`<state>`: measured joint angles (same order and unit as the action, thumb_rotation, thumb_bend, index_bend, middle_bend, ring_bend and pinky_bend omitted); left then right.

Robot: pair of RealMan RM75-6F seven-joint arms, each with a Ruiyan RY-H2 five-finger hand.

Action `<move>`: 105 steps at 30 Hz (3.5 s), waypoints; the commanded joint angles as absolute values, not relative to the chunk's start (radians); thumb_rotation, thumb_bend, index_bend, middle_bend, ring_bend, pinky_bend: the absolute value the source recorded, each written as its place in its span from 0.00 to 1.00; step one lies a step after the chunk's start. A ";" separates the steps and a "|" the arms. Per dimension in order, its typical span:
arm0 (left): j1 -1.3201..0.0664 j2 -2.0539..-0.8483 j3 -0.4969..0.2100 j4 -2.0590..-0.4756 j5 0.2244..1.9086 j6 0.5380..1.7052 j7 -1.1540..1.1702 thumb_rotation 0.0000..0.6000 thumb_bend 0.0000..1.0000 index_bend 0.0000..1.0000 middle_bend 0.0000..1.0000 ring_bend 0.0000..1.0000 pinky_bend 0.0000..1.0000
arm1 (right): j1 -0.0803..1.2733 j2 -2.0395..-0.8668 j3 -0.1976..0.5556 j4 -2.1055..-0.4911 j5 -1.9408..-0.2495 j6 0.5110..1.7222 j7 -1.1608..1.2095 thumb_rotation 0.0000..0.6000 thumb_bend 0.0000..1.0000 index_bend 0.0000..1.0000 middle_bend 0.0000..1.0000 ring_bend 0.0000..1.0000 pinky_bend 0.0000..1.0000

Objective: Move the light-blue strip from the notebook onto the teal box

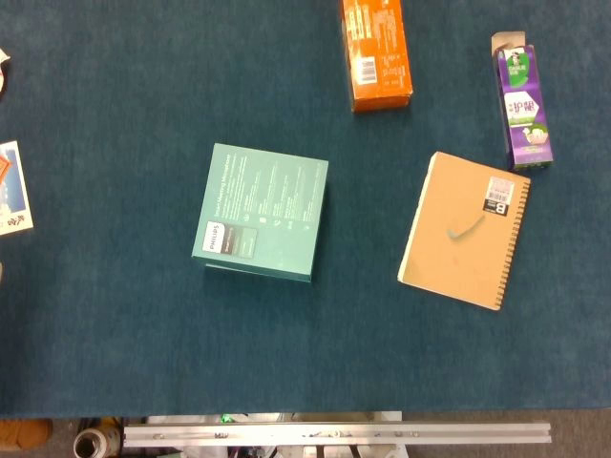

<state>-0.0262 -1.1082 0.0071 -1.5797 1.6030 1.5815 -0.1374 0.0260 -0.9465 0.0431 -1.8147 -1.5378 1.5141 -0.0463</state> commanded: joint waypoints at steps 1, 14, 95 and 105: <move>-0.025 -1.107 0.009 -1.580 1.601 1.579 -0.138 1.00 0.34 0.19 0.27 0.16 0.07 | 0.029 -0.946 0.044 -1.818 -1.539 1.510 -0.049 1.00 0.25 0.43 0.50 0.44 0.61; -0.016 -1.097 0.014 -1.571 1.594 1.580 -0.161 1.00 0.34 0.19 0.27 0.16 0.07 | 0.134 -0.913 0.074 -1.886 -1.498 1.356 -0.164 1.00 0.25 0.43 0.59 0.63 0.74; -0.017 -1.106 0.005 -1.534 1.559 1.549 -0.206 1.00 0.34 0.19 0.27 0.16 0.07 | 0.580 -1.419 0.029 -1.570 -1.147 0.877 -0.530 1.00 0.25 0.48 0.95 1.00 1.00; -0.013 -1.106 0.004 -1.528 1.553 1.551 -0.213 1.00 0.34 0.19 0.27 0.16 0.07 | 0.605 -1.462 0.021 -1.531 -1.120 0.863 -0.548 1.00 0.31 0.51 0.95 1.00 1.00</move>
